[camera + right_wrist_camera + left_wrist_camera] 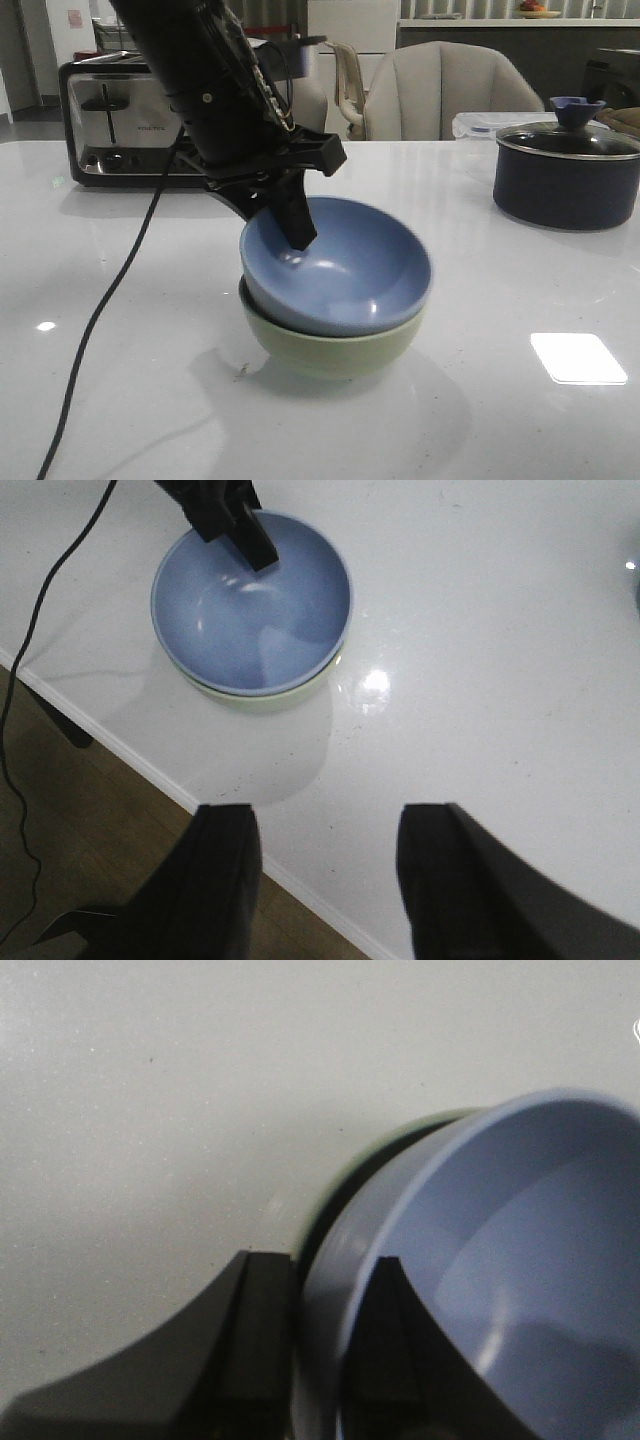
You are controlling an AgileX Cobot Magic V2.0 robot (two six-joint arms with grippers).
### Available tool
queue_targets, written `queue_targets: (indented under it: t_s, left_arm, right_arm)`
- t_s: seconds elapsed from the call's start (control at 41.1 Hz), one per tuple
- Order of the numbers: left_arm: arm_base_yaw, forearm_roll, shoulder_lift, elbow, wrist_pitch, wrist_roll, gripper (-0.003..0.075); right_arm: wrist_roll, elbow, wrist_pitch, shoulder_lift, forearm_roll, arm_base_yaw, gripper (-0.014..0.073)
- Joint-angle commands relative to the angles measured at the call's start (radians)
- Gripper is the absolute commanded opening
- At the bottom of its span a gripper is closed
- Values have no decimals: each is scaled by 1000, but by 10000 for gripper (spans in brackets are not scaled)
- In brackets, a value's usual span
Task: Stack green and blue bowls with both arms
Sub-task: 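Lift the blue bowl and lower it into the green bowl, then open the left gripper and withdraw it from the stacked bowls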
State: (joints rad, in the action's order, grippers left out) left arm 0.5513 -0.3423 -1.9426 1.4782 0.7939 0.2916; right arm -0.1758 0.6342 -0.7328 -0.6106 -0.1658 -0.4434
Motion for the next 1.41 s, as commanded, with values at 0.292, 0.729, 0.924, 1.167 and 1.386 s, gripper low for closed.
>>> queue_targets:
  t_s: [0.292,0.729,0.924,1.167,1.386]
  left_arm:
    - [7,50,196,41,-21,1,533]
    - [13,85,688,-226,14,-3,533]
    - [13,163,924,-428,16,-76,533]
    - [13,309,1207,-647,8,-283,533]
    - [13,316,1383,-783,-41,-315,532]
  right_arm:
    - [-8,27,63,-1,-2,3,440]
    - [-8,27,63,-1,-2,3,440]
    - [-8,27,63,-1,-2,3,440]
    - [-8,27,63,-1,-4,3,440]
    - [-8,27,66,-1,-4,3,440]
